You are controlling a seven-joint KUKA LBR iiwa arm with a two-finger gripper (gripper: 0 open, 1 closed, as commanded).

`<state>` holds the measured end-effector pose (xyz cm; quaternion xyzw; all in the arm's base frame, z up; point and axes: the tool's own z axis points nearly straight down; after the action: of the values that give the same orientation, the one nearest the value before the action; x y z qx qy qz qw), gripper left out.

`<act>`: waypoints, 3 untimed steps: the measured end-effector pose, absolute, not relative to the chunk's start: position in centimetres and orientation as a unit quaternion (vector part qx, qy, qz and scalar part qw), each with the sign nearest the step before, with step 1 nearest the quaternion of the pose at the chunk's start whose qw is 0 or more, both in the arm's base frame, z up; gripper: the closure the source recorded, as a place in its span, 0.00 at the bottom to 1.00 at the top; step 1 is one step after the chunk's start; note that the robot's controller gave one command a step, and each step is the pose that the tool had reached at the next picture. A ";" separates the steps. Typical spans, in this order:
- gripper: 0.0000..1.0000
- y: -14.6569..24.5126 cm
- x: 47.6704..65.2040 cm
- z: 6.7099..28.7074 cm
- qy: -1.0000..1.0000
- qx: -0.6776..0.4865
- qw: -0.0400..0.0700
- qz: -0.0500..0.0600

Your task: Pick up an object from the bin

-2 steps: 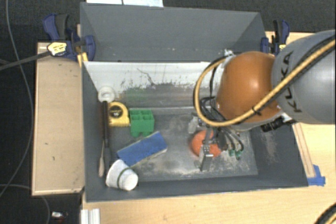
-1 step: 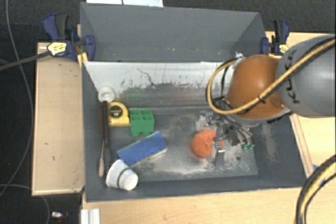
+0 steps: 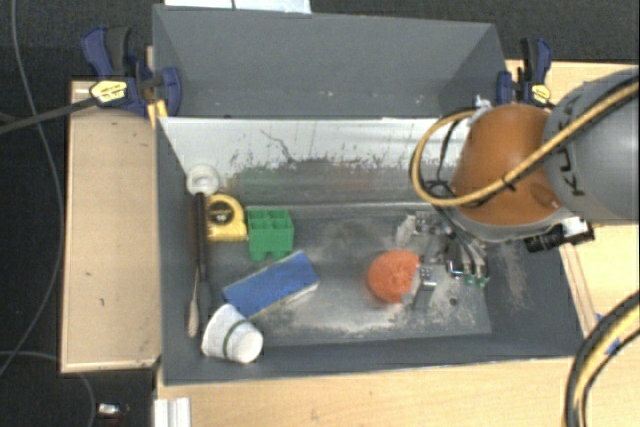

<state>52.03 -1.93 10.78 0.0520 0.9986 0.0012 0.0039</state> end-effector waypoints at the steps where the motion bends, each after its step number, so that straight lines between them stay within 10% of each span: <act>1: 0.00 -2.7 51.6 11.8 0.999 -0.052 0.003 0.000; 2: 0.00 -2.4 51.4 9.2 0.994 0.111 0.003 0.001; 3: 1.00 -1.5 50.6 7.4 0.999 0.043 0.010 0.000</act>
Offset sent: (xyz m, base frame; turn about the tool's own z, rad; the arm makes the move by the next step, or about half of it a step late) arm -0.0095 -0.0007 -0.0378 0.2850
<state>50.58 -1.50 7.38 0.0432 0.9990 -0.0001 0.0101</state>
